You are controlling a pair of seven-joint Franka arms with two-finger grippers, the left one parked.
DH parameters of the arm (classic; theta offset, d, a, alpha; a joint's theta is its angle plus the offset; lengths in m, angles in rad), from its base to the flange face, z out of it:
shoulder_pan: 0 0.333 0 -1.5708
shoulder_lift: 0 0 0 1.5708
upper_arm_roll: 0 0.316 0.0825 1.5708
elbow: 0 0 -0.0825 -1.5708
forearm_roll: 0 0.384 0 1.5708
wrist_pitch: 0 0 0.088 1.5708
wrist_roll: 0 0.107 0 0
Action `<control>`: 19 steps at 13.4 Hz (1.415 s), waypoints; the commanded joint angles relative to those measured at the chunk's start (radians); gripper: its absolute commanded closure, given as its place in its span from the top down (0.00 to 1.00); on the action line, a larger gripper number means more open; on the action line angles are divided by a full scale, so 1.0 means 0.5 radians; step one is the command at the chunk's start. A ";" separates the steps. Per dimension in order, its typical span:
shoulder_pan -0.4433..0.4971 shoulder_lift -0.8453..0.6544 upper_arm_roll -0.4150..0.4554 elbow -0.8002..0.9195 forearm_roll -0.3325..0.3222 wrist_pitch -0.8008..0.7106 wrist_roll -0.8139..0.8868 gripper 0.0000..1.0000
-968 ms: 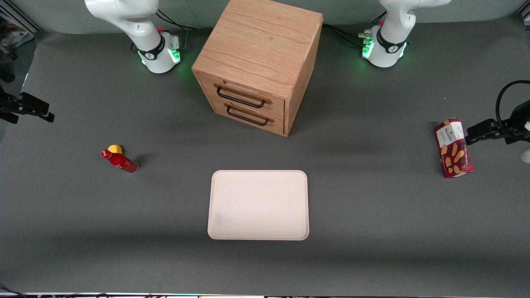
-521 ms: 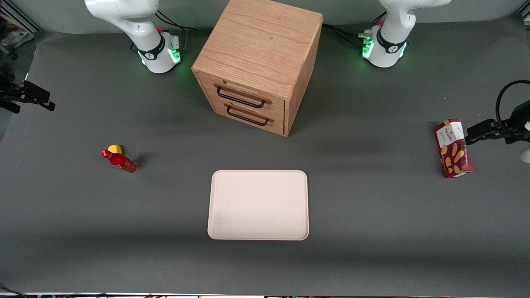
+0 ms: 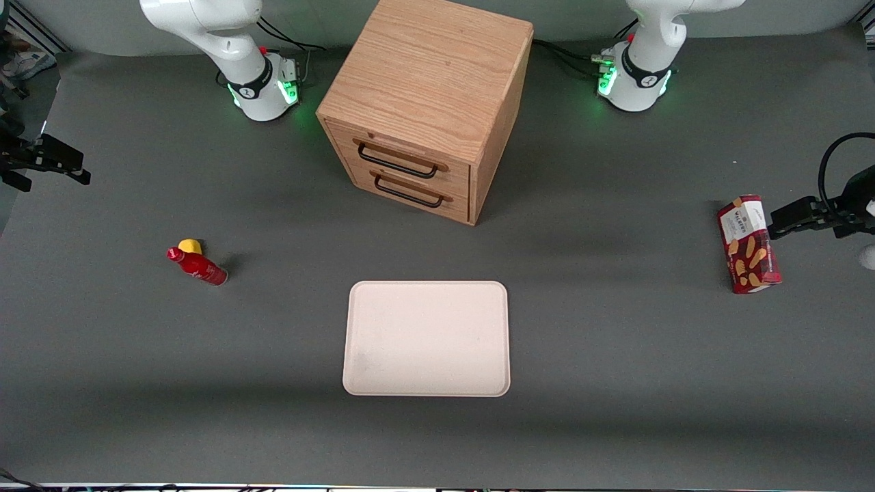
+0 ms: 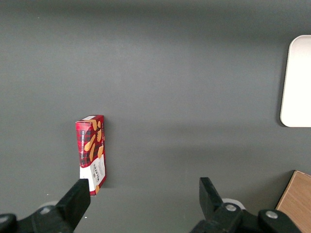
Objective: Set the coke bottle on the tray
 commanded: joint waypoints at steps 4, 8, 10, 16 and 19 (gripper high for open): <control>0.013 -0.023 -0.013 -0.425 -0.016 0.464 -0.040 1.00; 0.016 0.048 -0.022 -0.713 -0.006 0.900 -0.034 1.00; 0.016 0.066 -0.022 -0.860 0.030 1.096 -0.034 1.00; 0.013 0.281 -0.029 -0.993 0.119 1.492 -0.040 1.00; 0.016 0.330 -0.029 -1.051 0.224 1.600 -0.114 1.00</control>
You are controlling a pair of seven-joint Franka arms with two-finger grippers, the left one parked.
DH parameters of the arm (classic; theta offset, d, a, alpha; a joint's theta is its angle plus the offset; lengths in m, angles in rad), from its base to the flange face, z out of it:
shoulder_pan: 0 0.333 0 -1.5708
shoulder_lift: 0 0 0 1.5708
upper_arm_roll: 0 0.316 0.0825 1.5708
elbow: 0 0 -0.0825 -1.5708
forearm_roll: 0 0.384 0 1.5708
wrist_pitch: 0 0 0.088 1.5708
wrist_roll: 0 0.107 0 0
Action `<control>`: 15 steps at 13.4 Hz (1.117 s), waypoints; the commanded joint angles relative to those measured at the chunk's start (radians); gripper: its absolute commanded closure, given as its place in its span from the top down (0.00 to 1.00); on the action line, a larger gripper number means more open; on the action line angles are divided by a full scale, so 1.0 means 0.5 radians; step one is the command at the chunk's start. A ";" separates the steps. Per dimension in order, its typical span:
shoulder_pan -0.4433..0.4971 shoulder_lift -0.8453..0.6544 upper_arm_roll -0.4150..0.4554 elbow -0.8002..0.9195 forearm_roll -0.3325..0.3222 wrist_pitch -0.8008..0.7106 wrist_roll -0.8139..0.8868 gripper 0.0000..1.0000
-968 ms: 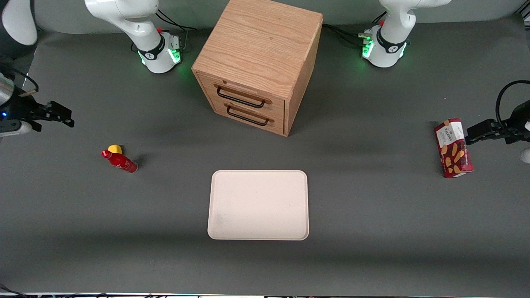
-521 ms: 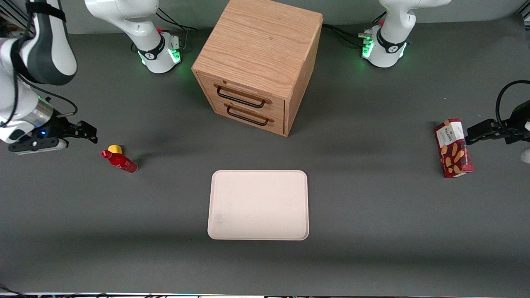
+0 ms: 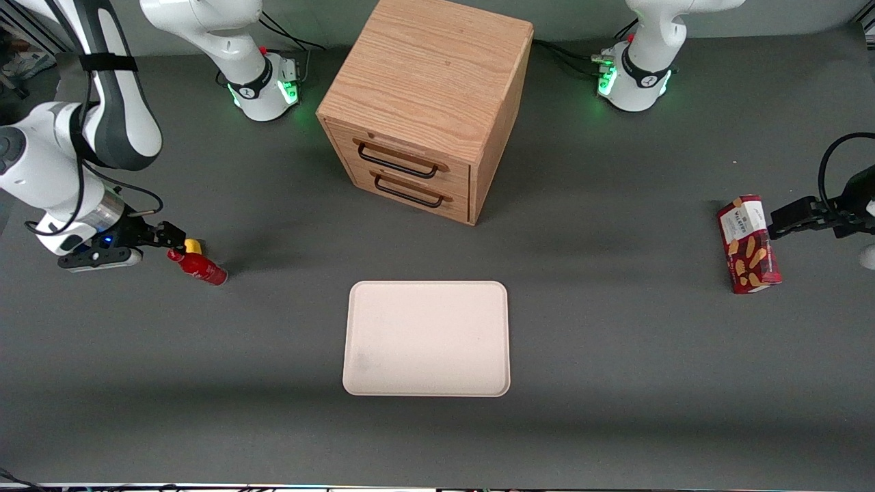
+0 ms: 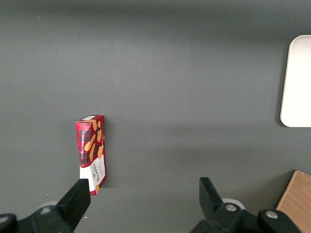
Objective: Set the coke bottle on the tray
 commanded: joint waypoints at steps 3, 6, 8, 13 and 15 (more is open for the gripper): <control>0.015 0.034 -0.020 -0.066 0.075 0.119 -0.092 1.00; 0.015 0.055 -0.020 -0.109 0.075 0.183 -0.092 1.00; 0.015 0.052 -0.020 -0.109 0.075 0.181 -0.092 1.00; 0.015 0.049 -0.017 -0.106 0.075 0.162 -0.092 0.17; 0.015 0.049 -0.017 -0.106 0.075 0.159 -0.092 0.00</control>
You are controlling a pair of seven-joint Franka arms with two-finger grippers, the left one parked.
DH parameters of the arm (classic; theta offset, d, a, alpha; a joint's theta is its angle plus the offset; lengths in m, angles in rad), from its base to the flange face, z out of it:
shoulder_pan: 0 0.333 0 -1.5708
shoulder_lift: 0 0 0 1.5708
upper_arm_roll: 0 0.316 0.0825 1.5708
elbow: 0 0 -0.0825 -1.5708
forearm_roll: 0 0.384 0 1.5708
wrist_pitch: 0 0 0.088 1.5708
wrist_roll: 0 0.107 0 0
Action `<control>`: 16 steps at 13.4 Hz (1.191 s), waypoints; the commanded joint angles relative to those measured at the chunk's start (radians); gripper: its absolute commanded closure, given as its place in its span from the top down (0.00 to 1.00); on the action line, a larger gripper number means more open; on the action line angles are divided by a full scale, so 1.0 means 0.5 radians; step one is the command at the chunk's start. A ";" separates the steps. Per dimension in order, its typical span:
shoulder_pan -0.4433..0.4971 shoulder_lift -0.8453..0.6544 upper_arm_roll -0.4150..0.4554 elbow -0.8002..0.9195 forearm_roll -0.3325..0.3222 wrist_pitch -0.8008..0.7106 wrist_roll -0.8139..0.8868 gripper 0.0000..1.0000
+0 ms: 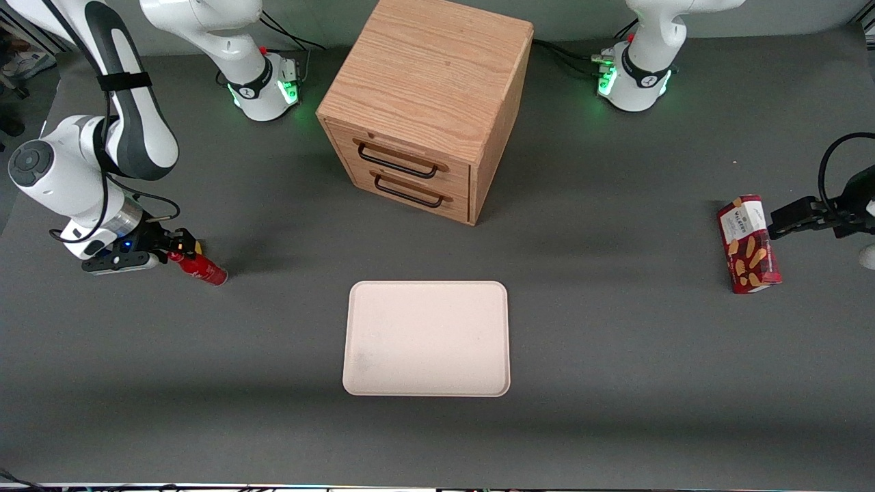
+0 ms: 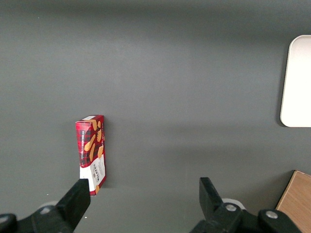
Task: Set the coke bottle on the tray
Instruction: 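Close the right gripper on the bottle and lift it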
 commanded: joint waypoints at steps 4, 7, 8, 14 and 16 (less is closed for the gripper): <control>0.015 -0.011 -0.017 -0.011 0.051 0.016 -0.066 0.00; 0.015 -0.020 -0.014 0.017 0.048 0.006 -0.066 0.00; 0.015 -0.041 -0.014 0.047 0.048 -0.015 -0.063 0.00; 0.006 -0.066 -0.017 0.801 0.030 -1.032 -0.054 0.00; 0.000 -0.060 -0.017 1.052 0.023 -1.293 -0.054 0.00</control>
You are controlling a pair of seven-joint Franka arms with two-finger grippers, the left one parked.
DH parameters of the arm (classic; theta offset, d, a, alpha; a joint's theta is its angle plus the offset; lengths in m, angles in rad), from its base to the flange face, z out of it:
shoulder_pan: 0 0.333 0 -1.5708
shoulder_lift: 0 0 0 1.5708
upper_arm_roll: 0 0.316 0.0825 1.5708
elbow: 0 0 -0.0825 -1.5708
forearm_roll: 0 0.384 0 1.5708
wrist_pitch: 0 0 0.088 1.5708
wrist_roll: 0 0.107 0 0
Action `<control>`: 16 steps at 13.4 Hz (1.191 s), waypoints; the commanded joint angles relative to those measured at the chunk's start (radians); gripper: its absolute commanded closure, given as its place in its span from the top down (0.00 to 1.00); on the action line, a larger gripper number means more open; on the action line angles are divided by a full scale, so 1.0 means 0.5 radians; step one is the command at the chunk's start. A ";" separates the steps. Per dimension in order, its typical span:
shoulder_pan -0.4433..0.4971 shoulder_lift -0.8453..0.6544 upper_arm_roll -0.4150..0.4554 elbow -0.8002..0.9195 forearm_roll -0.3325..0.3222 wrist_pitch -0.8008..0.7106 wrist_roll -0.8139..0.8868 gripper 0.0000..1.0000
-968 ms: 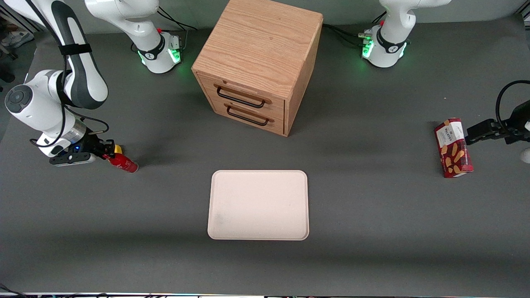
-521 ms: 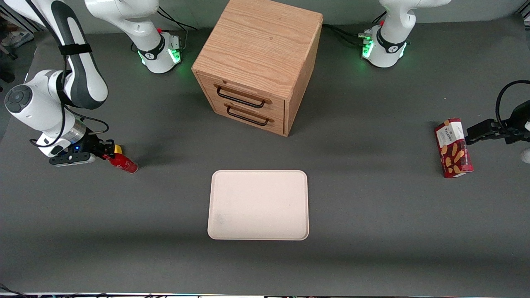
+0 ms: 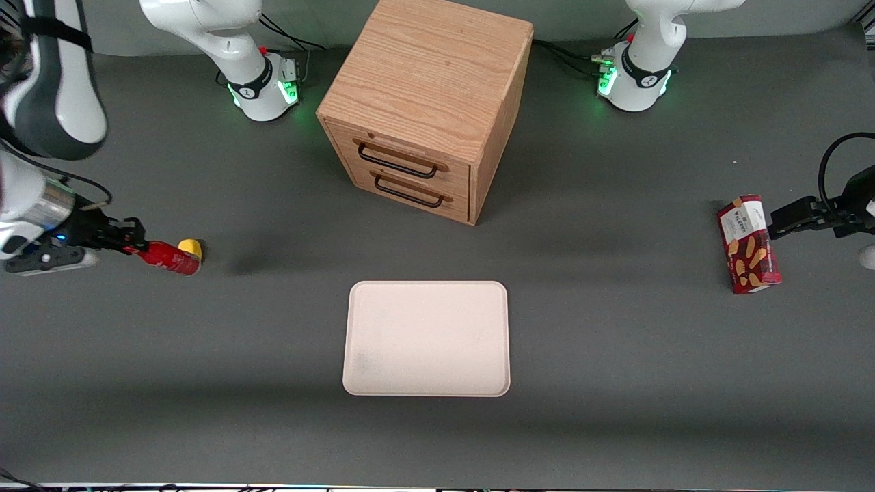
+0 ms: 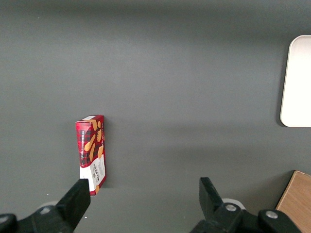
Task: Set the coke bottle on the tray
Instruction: 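Close the right gripper on the bottle and lift it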
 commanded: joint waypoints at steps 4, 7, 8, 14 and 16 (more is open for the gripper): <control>0.000 0.035 -0.017 0.652 -0.079 -0.605 -0.055 0.00; 0.004 0.041 -0.014 0.938 -0.097 -0.878 -0.055 0.00; 0.004 0.044 -0.011 1.005 -0.100 -0.946 -0.055 0.00; 0.098 0.283 0.097 1.294 -0.073 -1.001 0.162 0.00; 0.236 0.439 0.133 1.429 -0.070 -1.050 0.432 0.00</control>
